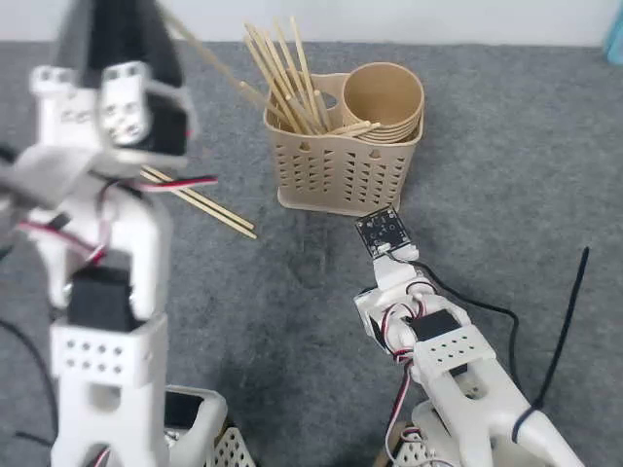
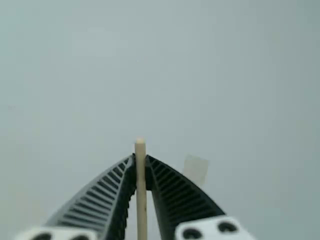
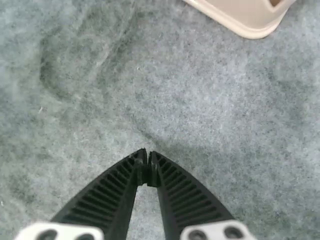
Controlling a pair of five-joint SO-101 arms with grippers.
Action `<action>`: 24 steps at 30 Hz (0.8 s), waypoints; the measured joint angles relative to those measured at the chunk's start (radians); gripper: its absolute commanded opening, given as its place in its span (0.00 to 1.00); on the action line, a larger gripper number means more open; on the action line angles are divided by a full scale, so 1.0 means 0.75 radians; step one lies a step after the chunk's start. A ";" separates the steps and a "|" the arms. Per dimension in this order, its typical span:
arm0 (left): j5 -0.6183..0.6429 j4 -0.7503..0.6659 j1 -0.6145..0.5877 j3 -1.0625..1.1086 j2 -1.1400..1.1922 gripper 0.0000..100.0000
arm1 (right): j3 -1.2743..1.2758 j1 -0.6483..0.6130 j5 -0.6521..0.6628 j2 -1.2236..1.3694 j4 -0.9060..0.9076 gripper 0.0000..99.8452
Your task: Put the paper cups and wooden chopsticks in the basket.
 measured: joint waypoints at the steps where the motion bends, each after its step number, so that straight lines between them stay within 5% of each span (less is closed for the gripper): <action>1: -0.004 -0.023 0.016 0.000 0.031 0.01 | 0.000 0.000 0.000 0.000 0.000 0.01; 11: -0.094 -0.115 0.055 -0.149 0.452 0.01 | 0.000 0.000 0.000 0.000 0.000 0.01; 24: -0.104 -0.117 0.121 -0.014 0.505 0.02 | 0.000 0.000 0.000 0.000 0.000 0.01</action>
